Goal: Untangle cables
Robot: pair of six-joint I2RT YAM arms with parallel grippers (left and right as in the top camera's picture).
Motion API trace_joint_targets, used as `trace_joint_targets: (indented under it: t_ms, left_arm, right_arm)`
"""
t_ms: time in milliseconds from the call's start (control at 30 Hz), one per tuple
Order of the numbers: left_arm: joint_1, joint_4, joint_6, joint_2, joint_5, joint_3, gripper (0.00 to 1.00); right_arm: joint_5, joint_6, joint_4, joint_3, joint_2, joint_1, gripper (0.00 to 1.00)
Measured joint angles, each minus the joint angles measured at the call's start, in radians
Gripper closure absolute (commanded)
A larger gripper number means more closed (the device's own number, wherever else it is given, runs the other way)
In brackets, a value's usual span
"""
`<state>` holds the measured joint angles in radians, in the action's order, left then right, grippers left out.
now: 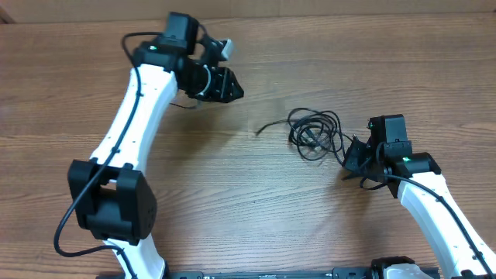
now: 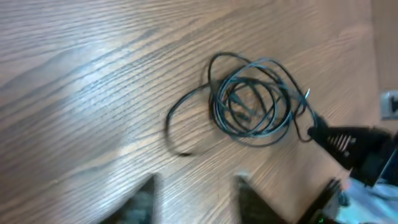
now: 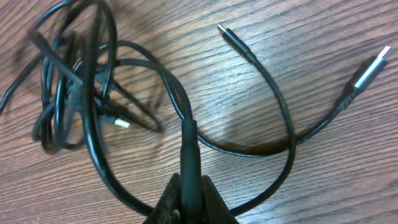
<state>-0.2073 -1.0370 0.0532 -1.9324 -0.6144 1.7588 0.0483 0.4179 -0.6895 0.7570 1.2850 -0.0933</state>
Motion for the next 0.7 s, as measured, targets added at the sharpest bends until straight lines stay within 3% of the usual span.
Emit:
trace_joint_targets:
  t_ms: [200, 367, 700]
  left_arm:
    - [-0.027, -0.021, 0.009, -0.015, -0.025, 0.000, 0.32]
    - [-0.121, 0.048, 0.013, -0.049, -0.020, 0.000, 0.35]
    - [-0.296, 0.254, 0.159, -0.155, 0.184, 0.000, 0.38]
  right_arm:
    - [0.000, 0.000, -0.001, 0.000, 0.000, 0.000, 0.96]
    - [0.000, 0.001, -0.001, 0.000, 0.000, 0.000, 0.96]
    - [-0.001, 0.000, -0.003, 0.000, 0.000, 0.000, 0.96]
